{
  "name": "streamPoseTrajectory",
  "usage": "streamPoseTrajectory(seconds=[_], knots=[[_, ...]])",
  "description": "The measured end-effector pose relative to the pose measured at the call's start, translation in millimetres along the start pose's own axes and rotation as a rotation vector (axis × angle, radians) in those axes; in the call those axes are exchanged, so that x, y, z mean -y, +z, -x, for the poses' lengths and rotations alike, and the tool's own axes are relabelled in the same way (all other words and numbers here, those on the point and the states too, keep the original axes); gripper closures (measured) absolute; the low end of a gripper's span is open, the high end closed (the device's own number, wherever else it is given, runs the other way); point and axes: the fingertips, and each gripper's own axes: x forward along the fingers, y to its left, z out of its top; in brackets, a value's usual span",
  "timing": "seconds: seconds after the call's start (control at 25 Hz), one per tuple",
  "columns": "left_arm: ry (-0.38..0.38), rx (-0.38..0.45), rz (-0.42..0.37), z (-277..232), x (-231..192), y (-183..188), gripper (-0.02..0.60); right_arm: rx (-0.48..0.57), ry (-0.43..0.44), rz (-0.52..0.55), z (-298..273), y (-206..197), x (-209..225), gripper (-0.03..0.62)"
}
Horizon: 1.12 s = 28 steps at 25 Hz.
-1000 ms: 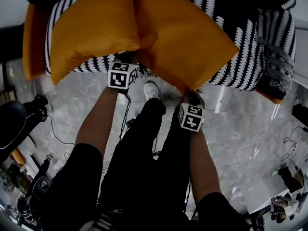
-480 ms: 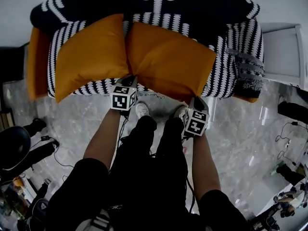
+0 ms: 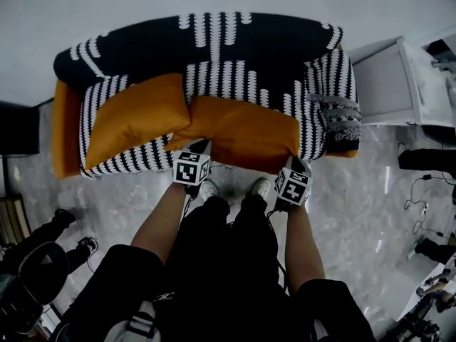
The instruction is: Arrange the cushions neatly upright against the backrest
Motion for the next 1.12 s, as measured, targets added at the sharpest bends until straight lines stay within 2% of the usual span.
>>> streamPoseTrajectory(seconds=[0.24,0.52,0.64,0.72,0.84,1.12], knots=[[-0.056,-0.007,-0.038,25,39,22,0.558,0.018,-0.053,-0.041,33,22,28,0.576],[-0.119,0.001,-0.072,43,74,36,0.557,0.124,-0.113,0.020,67,60,53,0.576],[-0.124,0.015,-0.049,42,88,49,0.557,0.150,-0.119,0.044,69,80,67,0.576],[-0.123,0.028,-0.038,41,97,62,0.557,0.161,-0.118,0.049,66,93,77,0.576],[-0.113,0.047,-0.062,29,110,83,0.557,0.174,-0.105,0.050,54,112,95,0.576],[-0.048,0.050,-0.045,-31,123,144,0.557,0.157,-0.023,0.073,-13,164,138,0.576]])
